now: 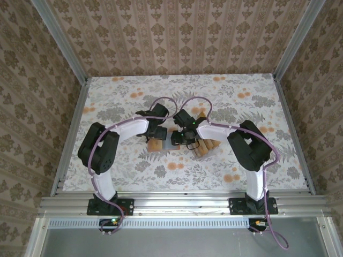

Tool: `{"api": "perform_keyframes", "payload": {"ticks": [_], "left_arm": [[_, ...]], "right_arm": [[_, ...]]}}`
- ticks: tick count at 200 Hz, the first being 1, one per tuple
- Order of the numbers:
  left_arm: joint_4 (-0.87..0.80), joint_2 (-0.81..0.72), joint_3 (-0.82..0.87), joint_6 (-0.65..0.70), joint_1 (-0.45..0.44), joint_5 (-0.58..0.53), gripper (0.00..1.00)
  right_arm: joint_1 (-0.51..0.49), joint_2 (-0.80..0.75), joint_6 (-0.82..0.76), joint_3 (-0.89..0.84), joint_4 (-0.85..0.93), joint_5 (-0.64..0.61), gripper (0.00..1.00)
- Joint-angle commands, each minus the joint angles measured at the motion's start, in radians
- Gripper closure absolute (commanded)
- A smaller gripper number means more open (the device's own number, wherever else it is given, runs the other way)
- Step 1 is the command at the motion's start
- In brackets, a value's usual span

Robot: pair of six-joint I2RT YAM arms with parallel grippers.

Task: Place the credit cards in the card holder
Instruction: Insert the credit card into the card slot.

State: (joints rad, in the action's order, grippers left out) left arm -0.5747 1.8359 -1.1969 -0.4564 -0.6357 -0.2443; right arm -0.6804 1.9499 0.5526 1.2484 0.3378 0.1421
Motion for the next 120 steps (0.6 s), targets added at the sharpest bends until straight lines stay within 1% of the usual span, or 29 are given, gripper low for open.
{"api": "perform_keyframes", "payload": {"ticks": [1, 30, 120], "left_arm": [[0.008, 0.003, 0.021, -0.010, -0.008, -0.011, 0.08], [0.012, -0.010, 0.007, -0.005, -0.011, 0.003, 0.08], [0.024, 0.029, 0.021, 0.002, -0.015, 0.003, 0.08]], "right_arm": [[0.003, 0.015, 0.012, -0.018, -0.007, 0.005, 0.67], [0.003, 0.019, 0.015, -0.016, -0.001, 0.001, 0.66], [0.003, 0.027, 0.012, -0.010, 0.017, -0.012, 0.67]]}}
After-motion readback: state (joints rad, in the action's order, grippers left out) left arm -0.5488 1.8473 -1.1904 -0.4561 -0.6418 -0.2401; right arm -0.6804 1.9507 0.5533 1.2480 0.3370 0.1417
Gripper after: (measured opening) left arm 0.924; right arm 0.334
